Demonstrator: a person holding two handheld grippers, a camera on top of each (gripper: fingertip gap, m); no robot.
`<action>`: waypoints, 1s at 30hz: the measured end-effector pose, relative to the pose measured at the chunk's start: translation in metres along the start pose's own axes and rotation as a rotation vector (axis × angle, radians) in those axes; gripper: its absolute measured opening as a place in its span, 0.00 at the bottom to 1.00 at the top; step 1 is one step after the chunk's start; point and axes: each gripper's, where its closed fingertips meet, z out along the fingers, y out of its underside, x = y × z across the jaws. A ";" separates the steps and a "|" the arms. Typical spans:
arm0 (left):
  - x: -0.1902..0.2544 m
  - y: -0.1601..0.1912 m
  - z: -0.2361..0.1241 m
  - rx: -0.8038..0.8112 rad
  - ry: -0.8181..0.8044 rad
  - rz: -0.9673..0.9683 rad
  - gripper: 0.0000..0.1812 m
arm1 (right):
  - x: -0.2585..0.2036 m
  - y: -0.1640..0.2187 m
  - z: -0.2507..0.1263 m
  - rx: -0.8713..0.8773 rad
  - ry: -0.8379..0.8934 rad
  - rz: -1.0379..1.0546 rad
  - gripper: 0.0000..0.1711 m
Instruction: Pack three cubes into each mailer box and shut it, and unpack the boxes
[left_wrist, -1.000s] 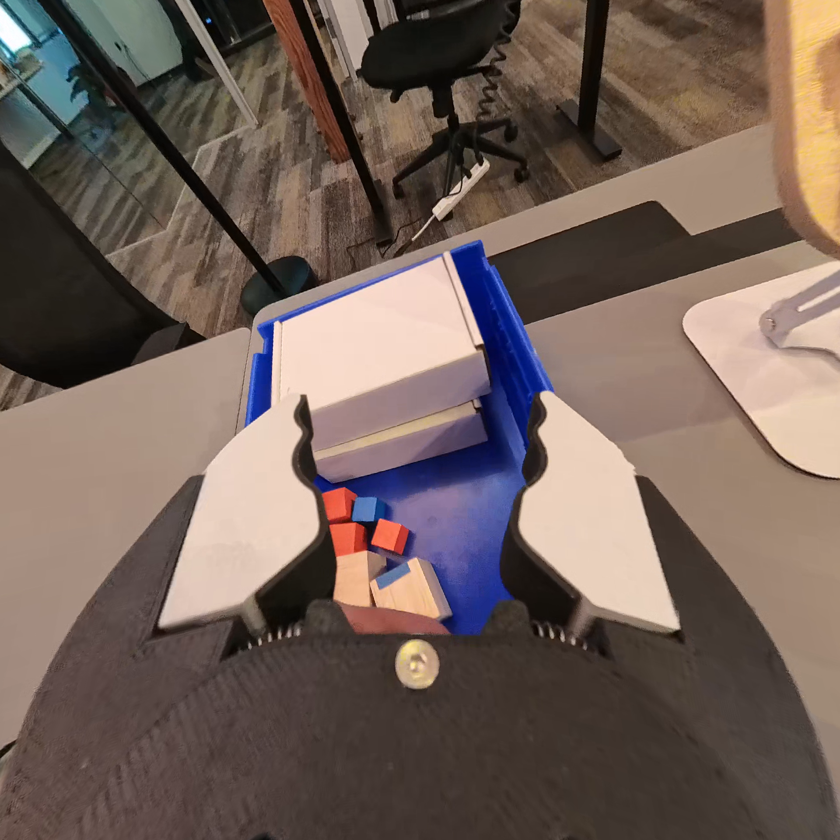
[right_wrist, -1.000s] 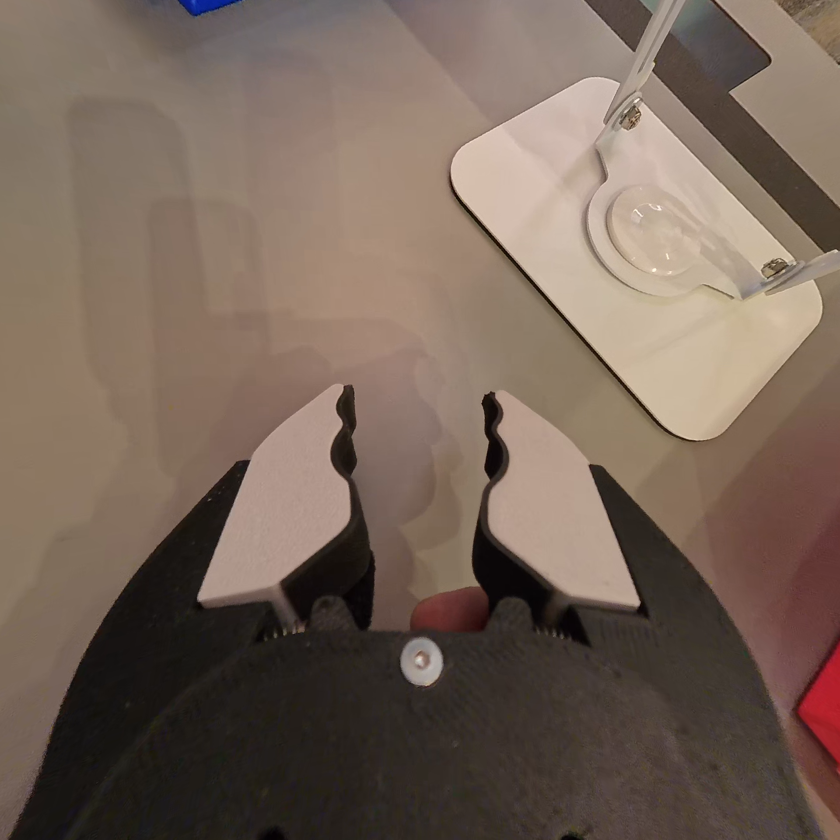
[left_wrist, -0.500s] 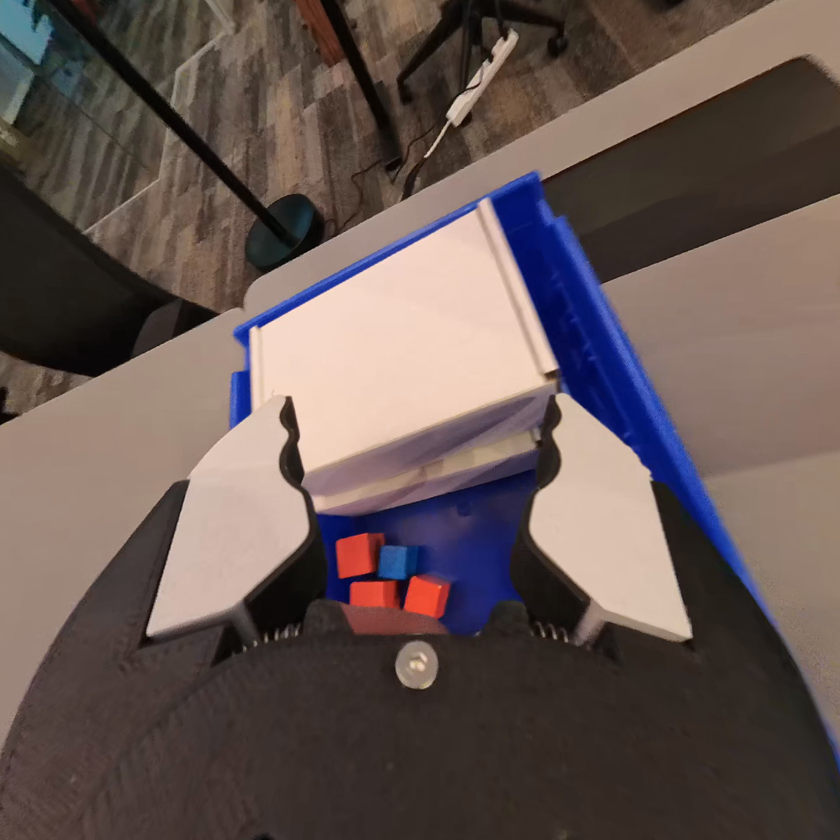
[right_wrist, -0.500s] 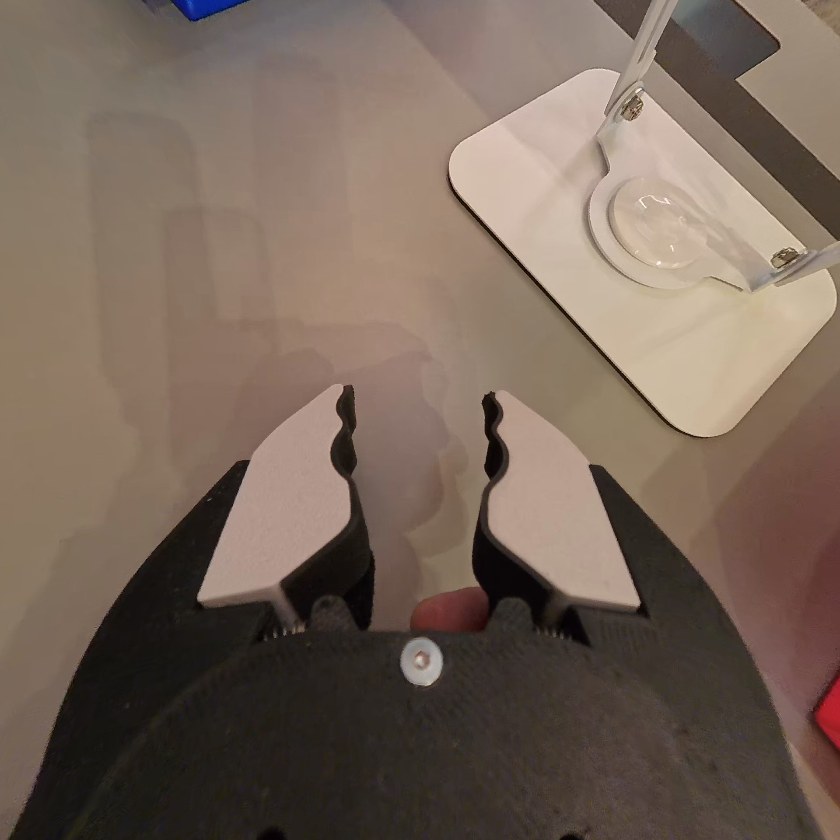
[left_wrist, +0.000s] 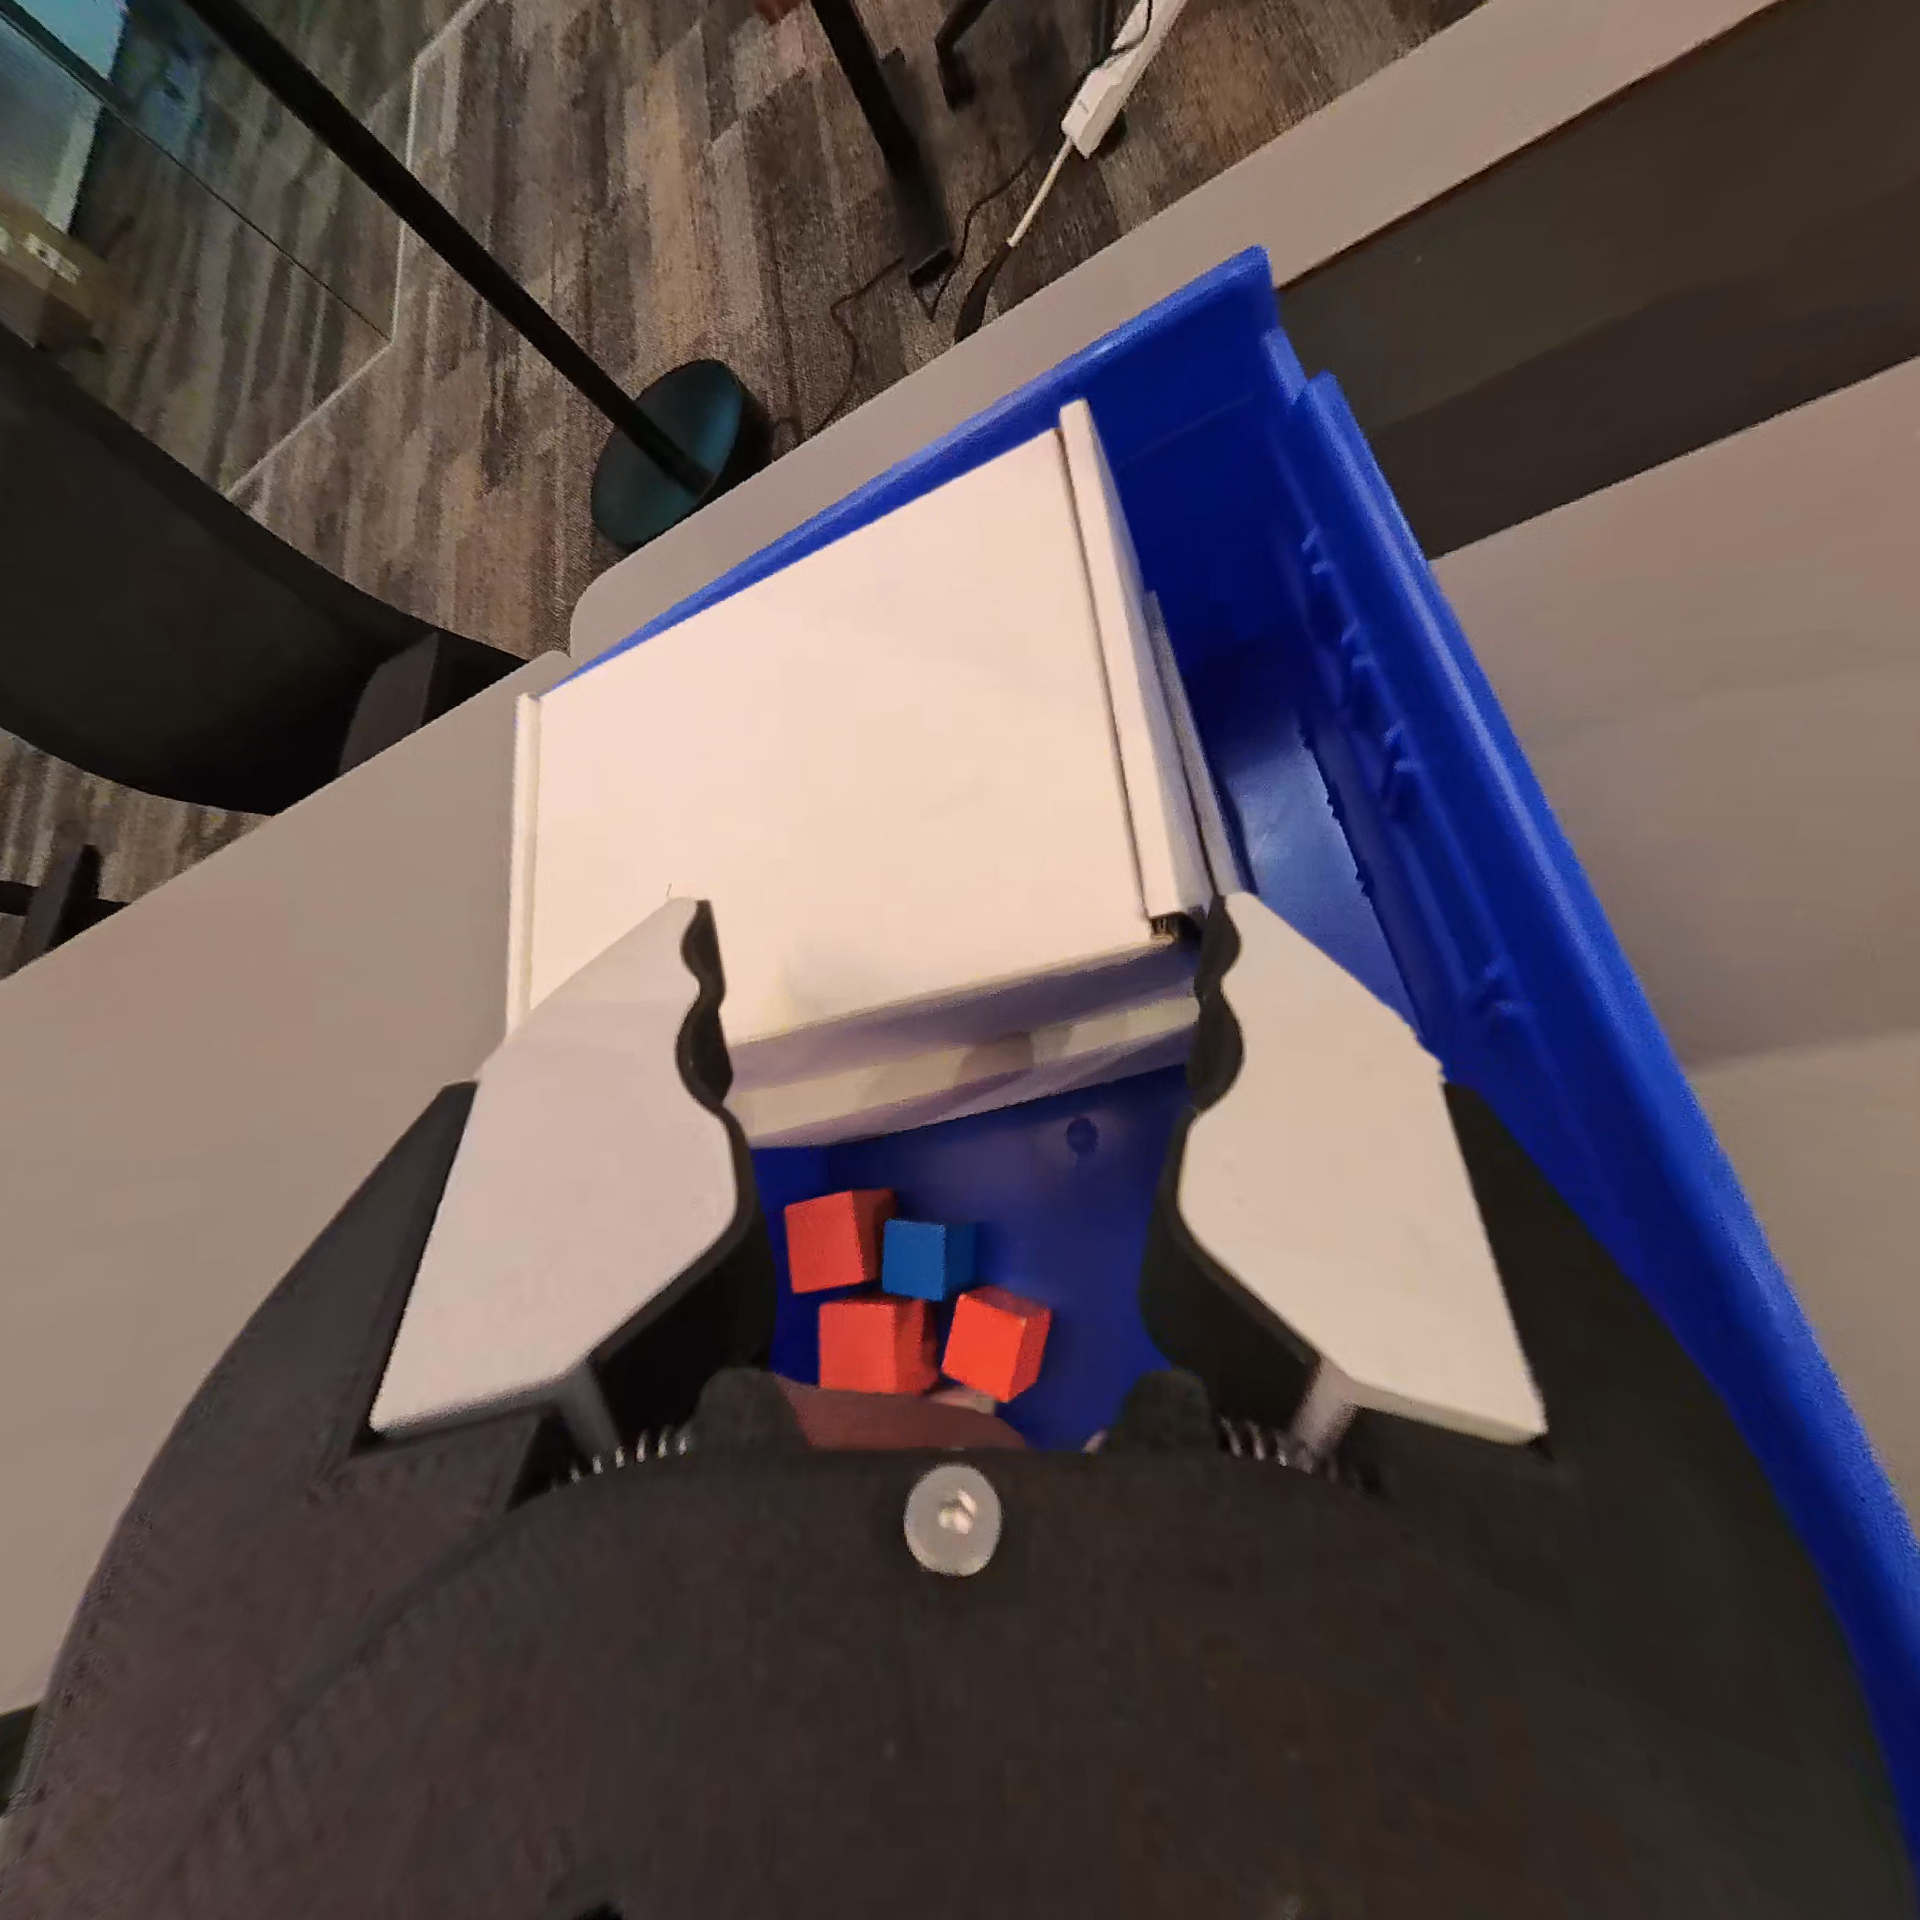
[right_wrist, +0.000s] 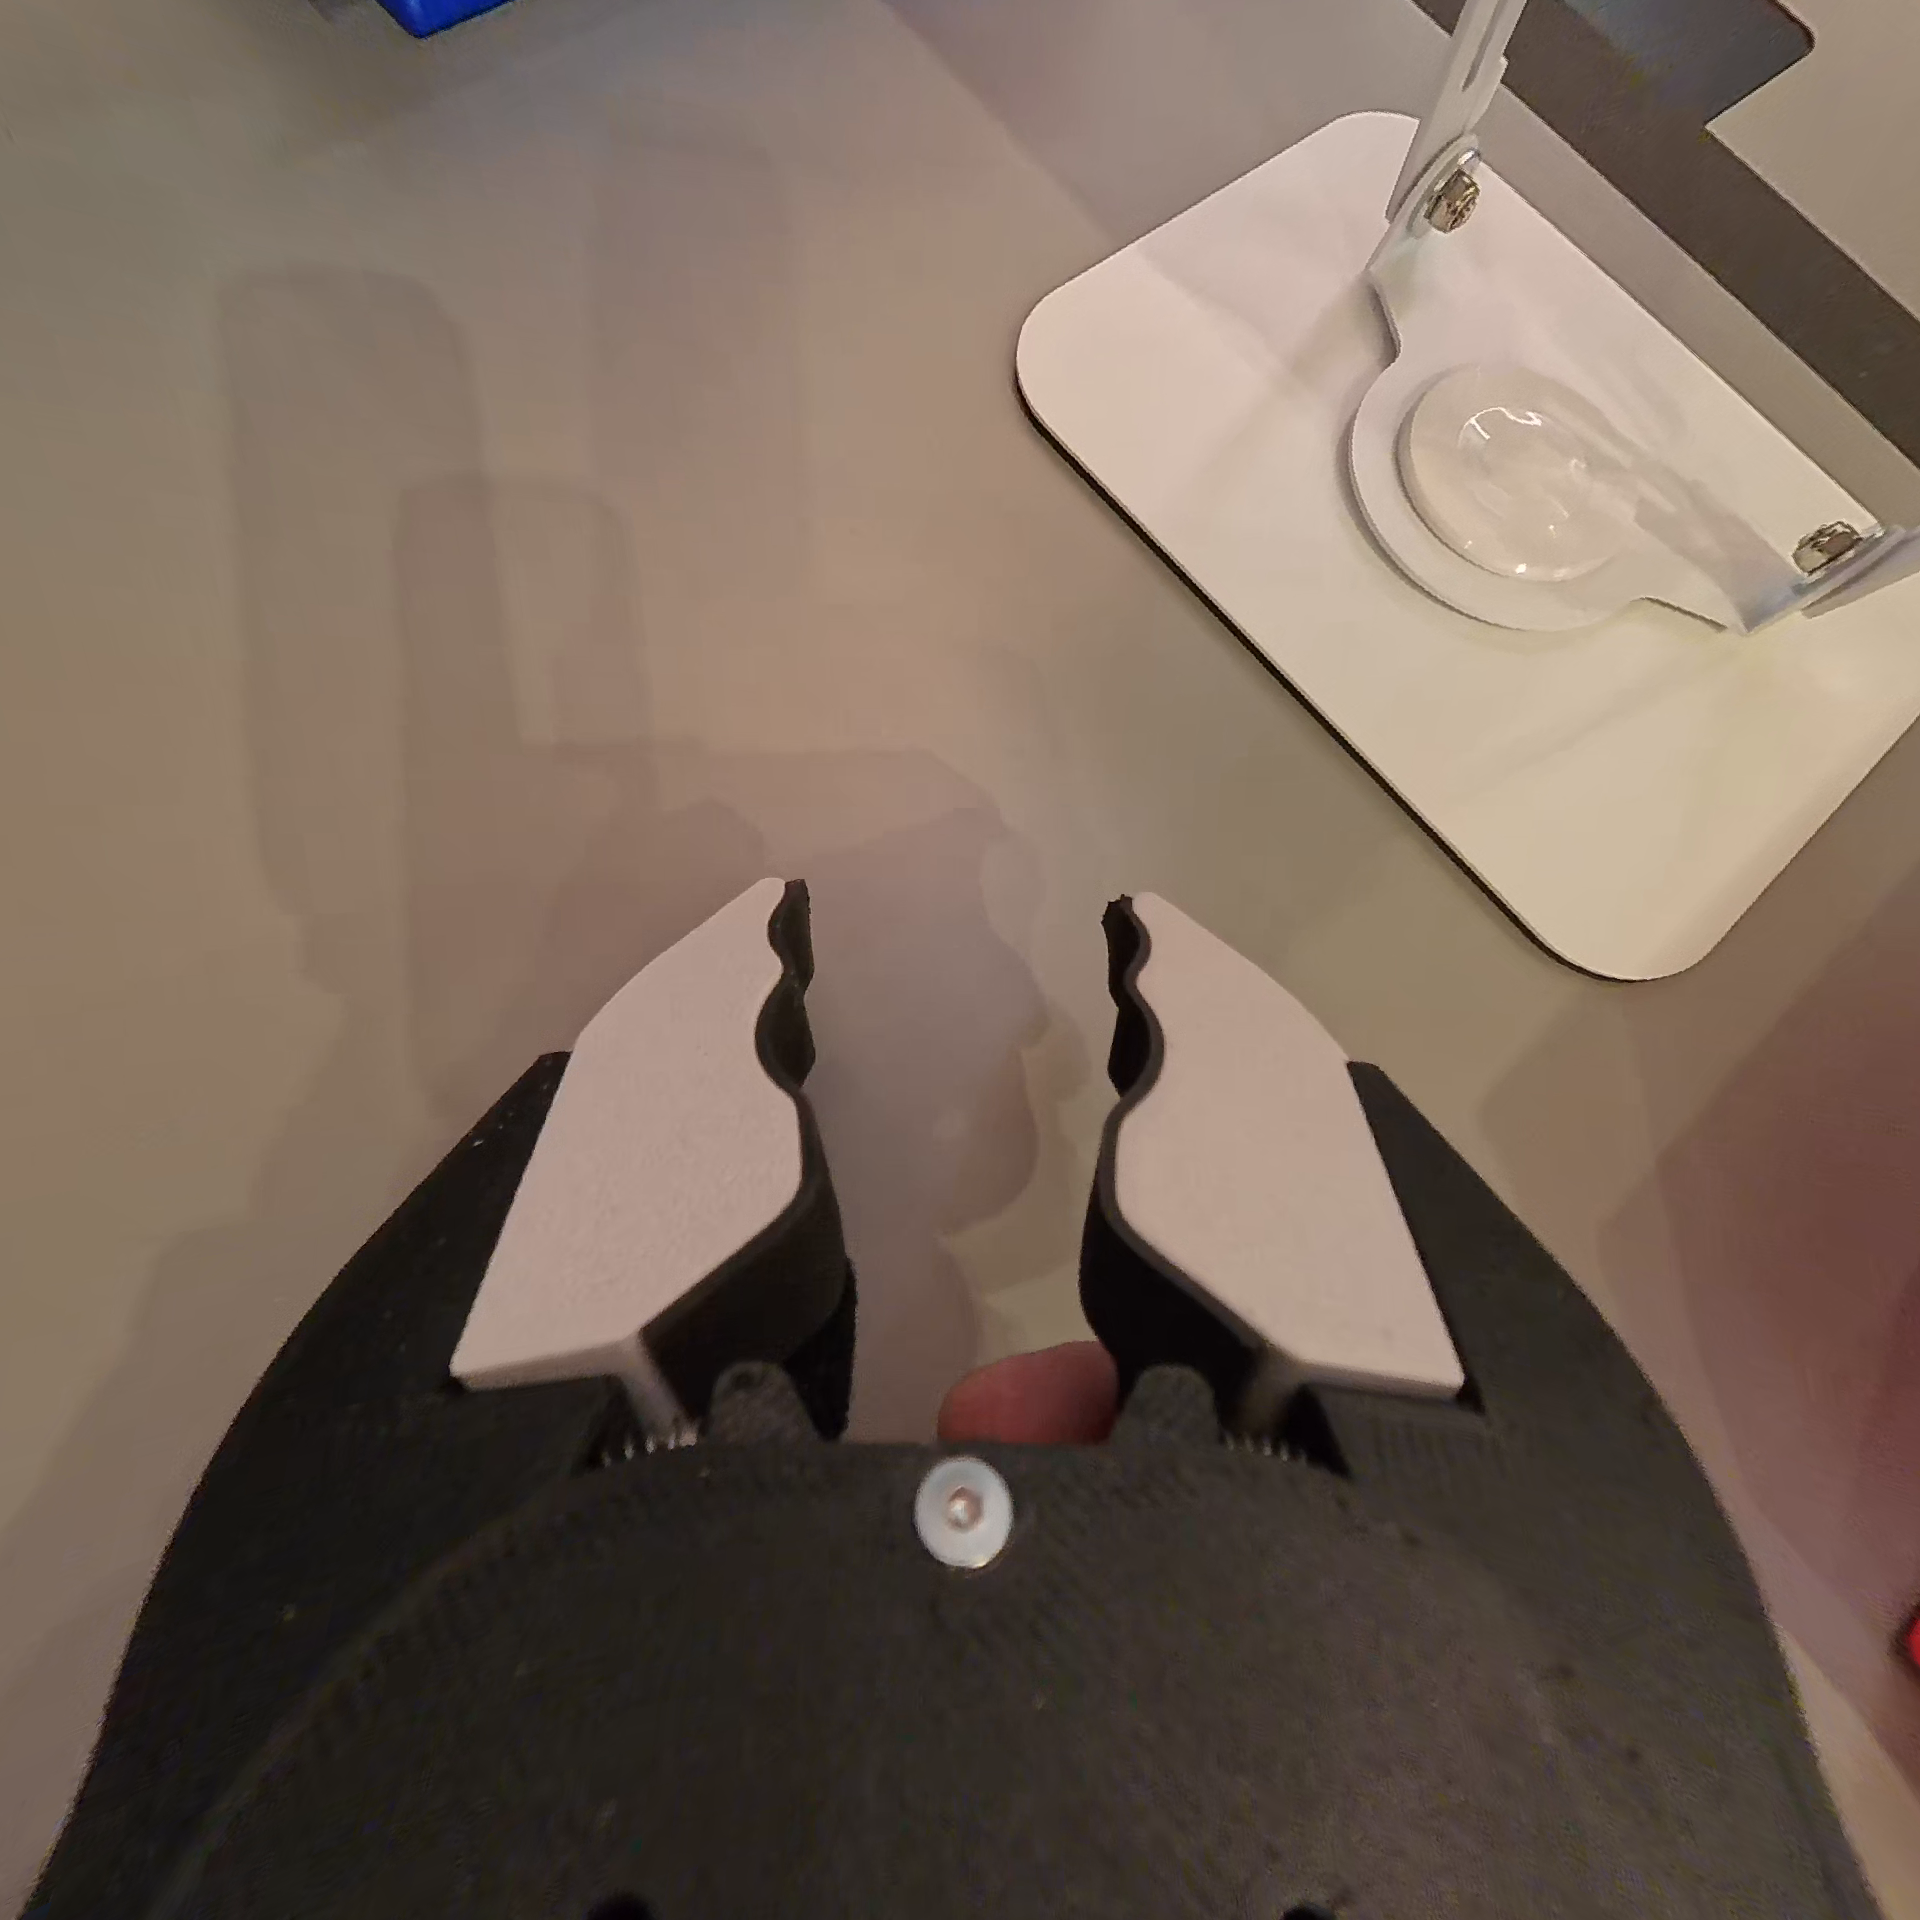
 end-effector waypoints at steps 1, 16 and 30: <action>-0.001 0.002 -0.003 -0.014 -0.004 0.026 0.49 | 0.000 0.000 0.000 -0.001 0.001 0.001 0.32; 0.007 0.032 -0.029 -0.041 -0.107 0.424 0.55 | 0.000 0.000 -0.002 0.000 -0.001 0.006 0.32; 0.024 0.025 -0.010 0.107 -0.345 0.818 0.33 | 0.002 -0.002 -0.003 0.006 0.005 0.007 0.32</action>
